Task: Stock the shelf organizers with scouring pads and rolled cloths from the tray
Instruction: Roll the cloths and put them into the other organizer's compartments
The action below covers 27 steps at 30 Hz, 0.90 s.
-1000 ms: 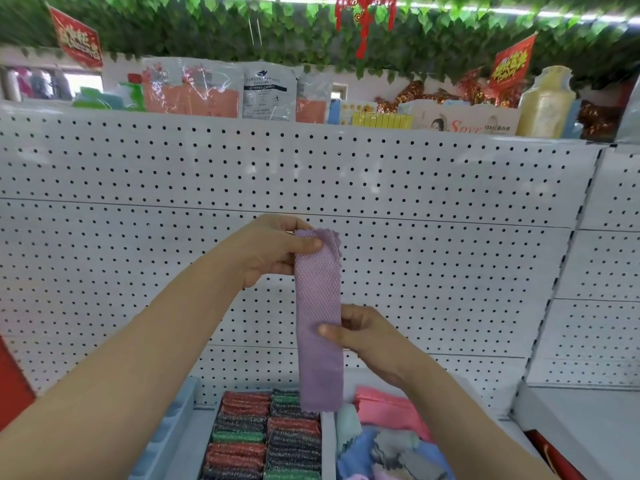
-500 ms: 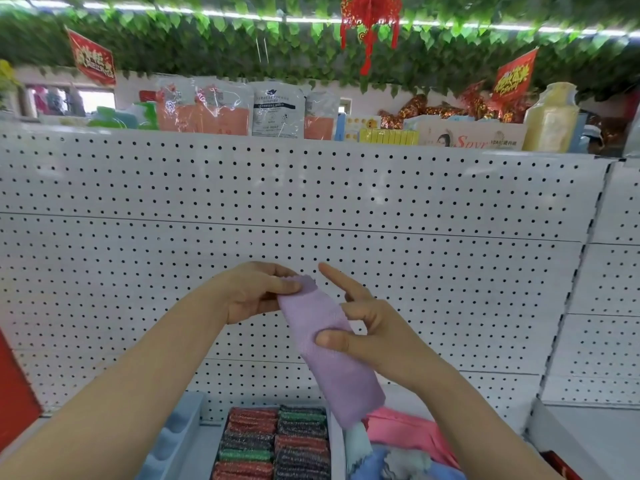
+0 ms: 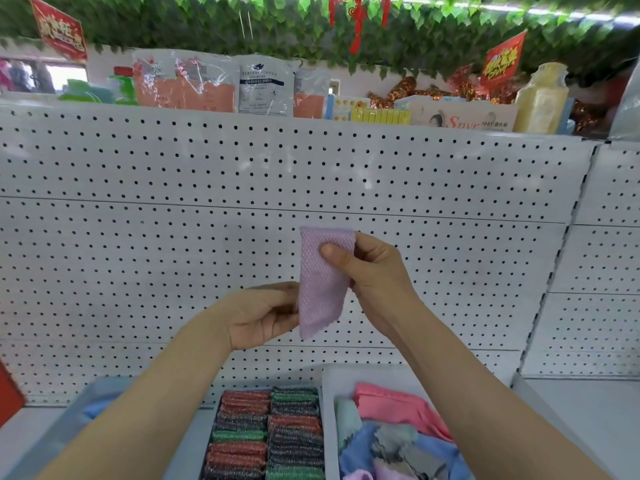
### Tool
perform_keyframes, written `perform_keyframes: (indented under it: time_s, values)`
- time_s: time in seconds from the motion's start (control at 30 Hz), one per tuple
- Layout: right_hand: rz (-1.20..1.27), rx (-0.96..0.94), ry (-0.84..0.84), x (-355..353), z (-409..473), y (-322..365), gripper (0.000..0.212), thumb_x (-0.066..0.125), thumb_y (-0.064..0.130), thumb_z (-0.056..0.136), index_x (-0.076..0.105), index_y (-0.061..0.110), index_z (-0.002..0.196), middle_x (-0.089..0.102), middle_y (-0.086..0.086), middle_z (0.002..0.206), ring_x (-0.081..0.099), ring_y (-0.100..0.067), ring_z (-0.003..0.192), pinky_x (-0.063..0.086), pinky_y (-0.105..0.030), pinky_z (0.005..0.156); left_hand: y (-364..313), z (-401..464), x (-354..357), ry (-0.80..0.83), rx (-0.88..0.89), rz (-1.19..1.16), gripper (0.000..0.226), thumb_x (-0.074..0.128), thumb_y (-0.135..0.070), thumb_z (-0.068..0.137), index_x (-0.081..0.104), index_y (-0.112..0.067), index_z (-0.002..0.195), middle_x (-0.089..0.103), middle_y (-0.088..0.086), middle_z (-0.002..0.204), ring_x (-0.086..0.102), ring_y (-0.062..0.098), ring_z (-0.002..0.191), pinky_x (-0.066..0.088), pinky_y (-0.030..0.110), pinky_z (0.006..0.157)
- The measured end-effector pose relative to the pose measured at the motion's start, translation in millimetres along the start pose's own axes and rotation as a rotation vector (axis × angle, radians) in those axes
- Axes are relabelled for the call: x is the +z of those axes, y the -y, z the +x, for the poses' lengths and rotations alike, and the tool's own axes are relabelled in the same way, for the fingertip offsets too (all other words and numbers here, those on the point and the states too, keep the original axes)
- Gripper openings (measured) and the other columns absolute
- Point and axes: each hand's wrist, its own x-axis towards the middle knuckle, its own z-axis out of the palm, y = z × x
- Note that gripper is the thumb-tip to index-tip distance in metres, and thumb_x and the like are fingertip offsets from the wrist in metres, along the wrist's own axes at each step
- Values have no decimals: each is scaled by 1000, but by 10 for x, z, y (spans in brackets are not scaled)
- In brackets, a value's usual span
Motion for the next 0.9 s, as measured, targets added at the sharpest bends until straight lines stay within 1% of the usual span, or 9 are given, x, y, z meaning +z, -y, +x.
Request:
perform_keyframes:
  time_s: [0.07,0.13,0.27,0.37,0.5,0.6,0.7,0.77,0.9]
  values:
    - [9,15,-44,-2,9,-18,19,74,7,81,76,8,100,75,-8,94,69,-20,85,56,-37,83,29,1,-10,-19,82,170,49,65,-40,85,67,-7,120,70,12,108,69,23,94,59,37,86]
    - [42,31,-78,-12,19,-28,18,73,5,82,75,6,100,75,-9,95,69,-21,85,58,-37,81,32,-46,47,15,219,278,62,58,-58,79,68,-13,121,71,5,116,67,20,107,53,37,96]
    - [43,54,-103,-28,18,-49,20,73,6,83,73,2,102,74,-10,93,67,-22,84,58,-39,79,24,-141,220,24,430,345,53,64,-40,81,63,-4,119,72,6,112,68,21,104,56,28,86]
    - [-3,123,-56,-64,1,-38,26,73,15,85,71,3,108,74,-12,100,69,-23,87,58,-38,78,34,-146,271,-54,472,392,34,70,-20,85,65,0,112,75,13,105,72,26,96,59,31,81]
    - [-165,415,9,-153,-82,-77,47,75,30,85,56,13,125,74,-13,103,73,-26,87,60,-37,74,109,-133,244,-217,472,348,21,69,-17,88,68,-2,104,76,13,94,73,24,83,60,31,70]
    - [-229,494,36,-191,-157,-151,55,79,24,82,49,20,128,72,-14,94,69,-25,77,59,-34,68,168,-142,231,-295,459,368,15,66,-17,92,69,-6,102,76,11,87,73,24,79,61,33,68]
    - [-216,401,58,-222,-177,-198,54,79,7,80,55,26,124,68,-15,87,68,-26,77,60,-36,74,192,-146,237,-386,427,417,26,67,-27,92,63,-8,110,73,16,88,72,29,74,61,39,63]
    - [-256,314,55,-231,-180,-211,48,78,0,79,62,22,118,67,-13,82,66,-23,74,59,-33,73,183,-149,222,-412,404,390,41,71,-30,89,52,-13,121,73,18,91,73,28,72,61,38,60]
    - [-379,190,20,-238,-183,-232,34,77,-5,78,70,12,106,69,-11,85,64,-15,69,52,-22,63,125,-199,179,-297,397,451,61,80,-18,81,47,-27,132,68,23,97,71,30,85,59,34,74]
